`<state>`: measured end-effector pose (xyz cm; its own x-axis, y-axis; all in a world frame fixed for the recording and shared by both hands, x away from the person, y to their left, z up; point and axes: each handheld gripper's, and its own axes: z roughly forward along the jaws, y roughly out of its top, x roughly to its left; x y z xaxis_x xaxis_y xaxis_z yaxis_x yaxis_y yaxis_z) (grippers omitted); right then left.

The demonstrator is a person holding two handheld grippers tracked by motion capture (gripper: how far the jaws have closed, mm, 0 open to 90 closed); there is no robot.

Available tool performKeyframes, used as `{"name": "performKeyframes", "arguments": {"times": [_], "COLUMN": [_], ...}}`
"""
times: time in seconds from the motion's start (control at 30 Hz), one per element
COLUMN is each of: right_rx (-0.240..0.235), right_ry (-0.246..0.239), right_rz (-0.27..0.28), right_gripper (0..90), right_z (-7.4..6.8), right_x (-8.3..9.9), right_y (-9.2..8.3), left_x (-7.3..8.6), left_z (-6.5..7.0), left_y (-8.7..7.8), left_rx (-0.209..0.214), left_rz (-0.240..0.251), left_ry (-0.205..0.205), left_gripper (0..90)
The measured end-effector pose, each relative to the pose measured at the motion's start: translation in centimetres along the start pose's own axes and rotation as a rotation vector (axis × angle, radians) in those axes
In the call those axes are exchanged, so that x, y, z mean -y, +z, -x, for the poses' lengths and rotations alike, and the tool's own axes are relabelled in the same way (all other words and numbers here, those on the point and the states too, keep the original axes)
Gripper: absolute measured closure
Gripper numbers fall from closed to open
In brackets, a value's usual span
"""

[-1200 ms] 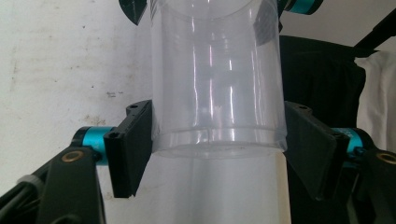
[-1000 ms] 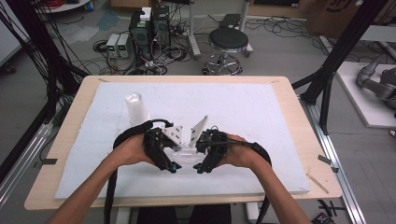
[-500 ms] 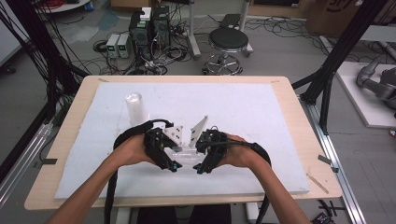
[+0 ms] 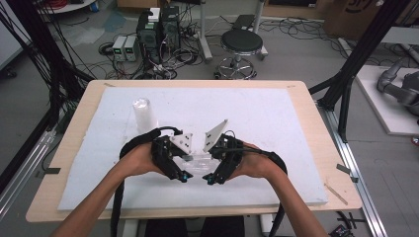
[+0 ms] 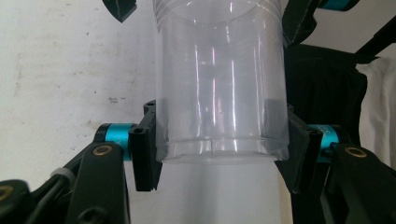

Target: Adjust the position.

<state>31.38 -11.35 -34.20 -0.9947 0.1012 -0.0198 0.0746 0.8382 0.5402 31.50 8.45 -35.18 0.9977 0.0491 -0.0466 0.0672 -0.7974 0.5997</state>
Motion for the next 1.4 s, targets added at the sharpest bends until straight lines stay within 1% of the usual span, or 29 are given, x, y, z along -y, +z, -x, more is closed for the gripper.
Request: {"name": "performKeyframes", "arguments": {"times": [0.03,0.13,0.17,0.23,0.27,0.3,0.37,0.4,0.43,0.47,0.5,0.53,0.63,0.67,0.7,0.77,0.83,0.87,0.9,1.0,1.07,1.17,1.2,1.27,1.33,1.4], "right_rx": [-0.004,-0.001,0.000,-0.001,-0.003,0.002,0.002,0.006,0.007,0.008,0.013,0.012,0.016,0.013,0.013,0.016,0.019,0.014,0.015,0.003,-0.005,-0.012,-0.014,-0.016,-0.014,-0.022], "right_ry": [0.004,0.019,0.022,0.027,0.036,0.033,0.041,0.041,0.042,0.044,0.048,0.050,0.059,0.062,0.066,0.074,0.086,0.092,0.096,0.111,0.115,0.115,0.113,0.116,0.116,0.113], "right_rz": [0.010,0.048,0.062,0.091,0.100,0.109,0.136,0.151,0.164,0.178,0.191,0.203,0.252,0.266,0.285,0.320,0.354,0.373,0.395,0.460,0.494,0.524,0.535,0.553,0.562,0.573], "right_gripper": [11.5,11.5,11.5,11.5,11.5,11.5,11.5,11.5,11.5,11.5,11.5,11.5,11.5,11.5,11.6,11.6,11.6,11.6,11.6,11.6,11.6,11.6,11.6,11.6,11.6,11.7], "right_z": [0.0,0.2,0.2,0.3,0.2,0.3,0.3,0.3,0.3,0.4,0.4,0.4,0.4,0.4,0.5,0.5,0.5,0.6,0.6,0.6,0.6,0.5,0.5,0.4,0.4,0.4], "right_x": [0.1,0.6,0.8,1.0,1.2,1.3,1.5,1.6,1.8,1.9,2.0,2.1,2.5,2.7,2.8,3.2,3.5,3.7,3.9,4.4,4.6,4.9,4.9,5.0,5.1,5.1], "right_y": [-0.1,-0.5,-0.6,-1.0,-1.1,-1.3,-1.6,-1.8,-2.0,-2.2,-2.4,-2.5,-2.9,-3.0,-3.0,-3.1,-3.2,-3.2,-3.2,-3.3,-3.2,-3.0,-2.9,-2.7,-2.4,-2.1], "left_x": [0.1,0.6,0.7,1.1,1.2,1.4,1.9,2.2,2.4,2.7,2.9,3.2,3.9,4.0,4.3,4.6,5.0,5.1,5.3,5.8,6.1,6.4,6.4,6.6,6.8,6.9], "left_z": [-0.1,-0.2,-0.1,-0.1,-0.2,-0.2,-0.3,-0.3,-0.3,-0.3,-0.3,-0.3,-0.3,-0.3,-0.3,-0.3,-0.3,-0.3,-0.3,-0.3,-0.3,-0.3,-0.3,-0.3,-0.3,-0.3], "left_y": [0.0,0.0,0.1,0.2,0.1,0.2,0.0,0.0,-0.1,-0.1,-0.2,-0.1,-0.3,-0.4,-0.6,-0.7,-0.8,-0.9,-1.0,-1.0,-1.0,-0.9,-0.8,-0.7,-0.5,-0.3], "left_rx": [-0.003,0.002,0.002,-0.002,-0.003,-0.003,-0.005,-0.007,-0.006,-0.005,-0.003,-0.008,-0.016,-0.013,-0.011,-0.013,-0.013,-0.014,-0.016,-0.025,-0.033,-0.049,-0.051,-0.053,-0.051,-0.054], "left_rz": [-0.002,0.018,0.024,0.030,0.025,0.038,0.049,0.071,0.082,0.110,0.121,0.151,0.211,0.237,0.254,0.303,0.357,0.383,0.411,0.505,0.557,0.591,0.615,0.646,0.669,0.682], "left_ry": [0.004,-0.001,-0.009,-0.013,-0.008,-0.019,-0.022,-0.034,-0.037,-0.048,-0.053,-0.057,-0.064,-0.073,-0.073,-0.087,-0.091,-0.094,-0.087,-0.097,-0.098,-0.089,-0.091,-0.084,-0.081,-0.077], "left_gripper": [41.6,41.6,41.6,41.6,41.6,41.6,41.6,41.6,41.6,41.7,41.6,41.7,41.6,41.7,41.6,41.7,41.7,41.7,41.6,41.7,41.7,41.7,41.7,41.7,41.7,41.7]}}
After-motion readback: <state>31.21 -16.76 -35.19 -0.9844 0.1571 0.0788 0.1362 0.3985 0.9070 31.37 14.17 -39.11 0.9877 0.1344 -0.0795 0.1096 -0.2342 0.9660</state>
